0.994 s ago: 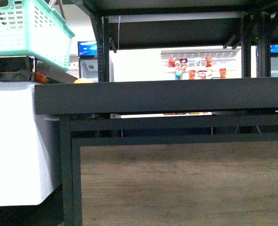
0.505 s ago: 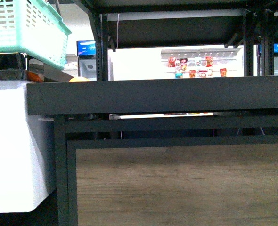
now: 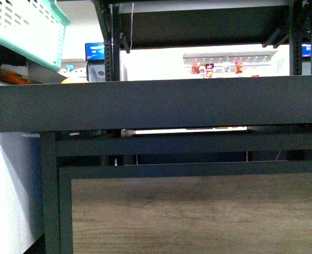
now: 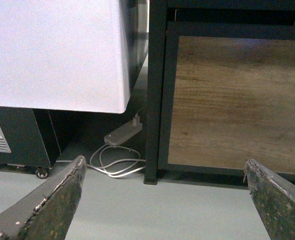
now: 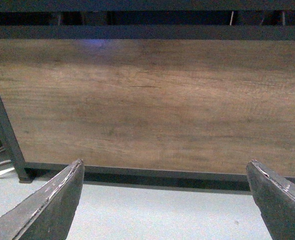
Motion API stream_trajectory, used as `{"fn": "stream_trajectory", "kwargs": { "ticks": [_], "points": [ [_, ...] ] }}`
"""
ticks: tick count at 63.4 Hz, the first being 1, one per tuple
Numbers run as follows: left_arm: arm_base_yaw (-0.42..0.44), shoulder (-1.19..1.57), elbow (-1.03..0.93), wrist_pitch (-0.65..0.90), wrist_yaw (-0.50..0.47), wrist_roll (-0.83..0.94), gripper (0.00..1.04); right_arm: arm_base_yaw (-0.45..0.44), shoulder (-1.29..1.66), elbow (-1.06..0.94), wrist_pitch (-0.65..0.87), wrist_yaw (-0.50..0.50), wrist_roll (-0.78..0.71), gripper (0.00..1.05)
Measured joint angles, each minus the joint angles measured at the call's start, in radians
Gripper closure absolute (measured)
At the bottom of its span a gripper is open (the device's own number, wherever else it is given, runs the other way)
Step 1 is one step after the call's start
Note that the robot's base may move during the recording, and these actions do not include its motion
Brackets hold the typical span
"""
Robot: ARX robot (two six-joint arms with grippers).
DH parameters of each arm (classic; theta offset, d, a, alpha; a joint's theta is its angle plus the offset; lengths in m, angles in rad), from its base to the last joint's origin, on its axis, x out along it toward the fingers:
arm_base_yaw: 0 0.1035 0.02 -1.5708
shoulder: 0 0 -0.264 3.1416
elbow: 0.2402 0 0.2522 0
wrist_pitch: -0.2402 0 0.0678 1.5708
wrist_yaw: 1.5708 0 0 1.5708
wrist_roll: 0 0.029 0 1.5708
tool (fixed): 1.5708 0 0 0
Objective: Pick lemon from shelf
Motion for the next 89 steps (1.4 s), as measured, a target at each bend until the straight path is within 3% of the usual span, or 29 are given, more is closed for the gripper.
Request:
{"fn": "stream_trajectory", "kwargs": {
  "ticks": [89],
  "points": [
    [0.0, 0.0, 0.0, 0.0, 0.0, 0.0, 0.08, 0.0, 0.001, 0.0, 0.0, 0.001, 0.0, 0.07]
  ]
}}
